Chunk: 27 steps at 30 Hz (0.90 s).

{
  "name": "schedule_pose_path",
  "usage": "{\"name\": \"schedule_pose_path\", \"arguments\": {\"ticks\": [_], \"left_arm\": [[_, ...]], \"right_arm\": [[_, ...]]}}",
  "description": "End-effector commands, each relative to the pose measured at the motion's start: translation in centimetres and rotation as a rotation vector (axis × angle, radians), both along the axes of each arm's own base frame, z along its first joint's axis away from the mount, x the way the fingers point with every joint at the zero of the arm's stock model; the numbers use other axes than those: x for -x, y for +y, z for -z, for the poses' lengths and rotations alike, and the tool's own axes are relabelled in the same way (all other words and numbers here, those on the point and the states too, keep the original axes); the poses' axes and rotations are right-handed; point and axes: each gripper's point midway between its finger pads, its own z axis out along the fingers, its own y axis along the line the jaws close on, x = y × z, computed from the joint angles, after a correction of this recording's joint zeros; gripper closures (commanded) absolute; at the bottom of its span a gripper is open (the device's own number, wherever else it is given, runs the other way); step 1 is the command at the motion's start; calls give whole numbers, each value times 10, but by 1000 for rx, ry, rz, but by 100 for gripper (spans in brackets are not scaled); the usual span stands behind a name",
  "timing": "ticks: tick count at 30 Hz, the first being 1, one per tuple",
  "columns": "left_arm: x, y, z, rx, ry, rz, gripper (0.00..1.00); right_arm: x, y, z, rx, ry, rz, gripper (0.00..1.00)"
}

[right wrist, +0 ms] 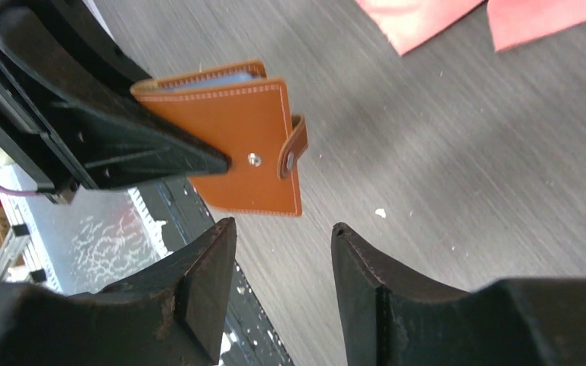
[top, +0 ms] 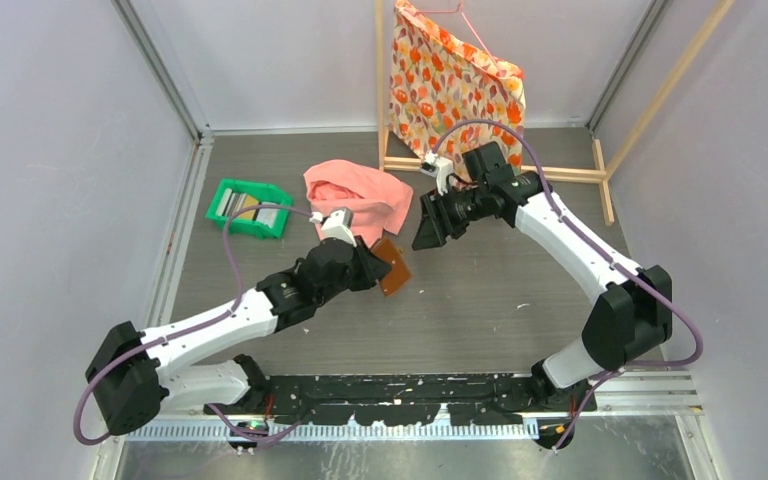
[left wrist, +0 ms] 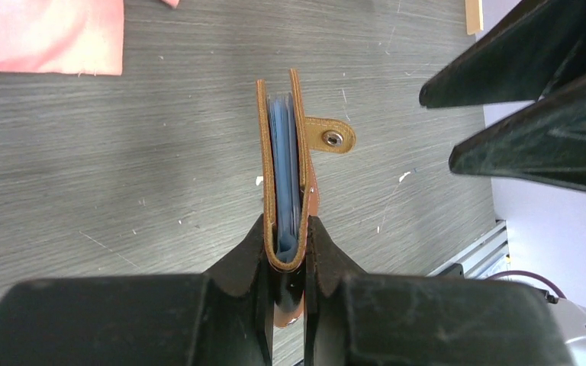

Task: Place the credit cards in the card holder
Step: Close the card holder at the center of the board.

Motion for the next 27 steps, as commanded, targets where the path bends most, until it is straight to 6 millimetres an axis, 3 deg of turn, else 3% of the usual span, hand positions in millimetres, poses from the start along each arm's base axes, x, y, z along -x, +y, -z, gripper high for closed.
{"name": "schedule_pose_path", "arguments": {"ticks": [1, 6, 16, 22, 27], "left_arm": [[-6, -5, -23, 68, -4, -48, 100], [-6, -9, -26, 93, 8, -47, 100], [-4, -13, -26, 104, 20, -31, 100], [-4, -11, -27, 103, 15, -36, 100], [-3, -12, -28, 107, 16, -29, 100]], "right_arm": [[-17, 19, -24, -103, -69, 13, 48], [-11, 29, -9, -104, -31, -13, 51], [-18, 33, 12, -23, -2, -10, 59], [-15, 35, 9, -25, -4, -24, 69], [-12, 37, 10, -34, 6, -37, 71]]}}
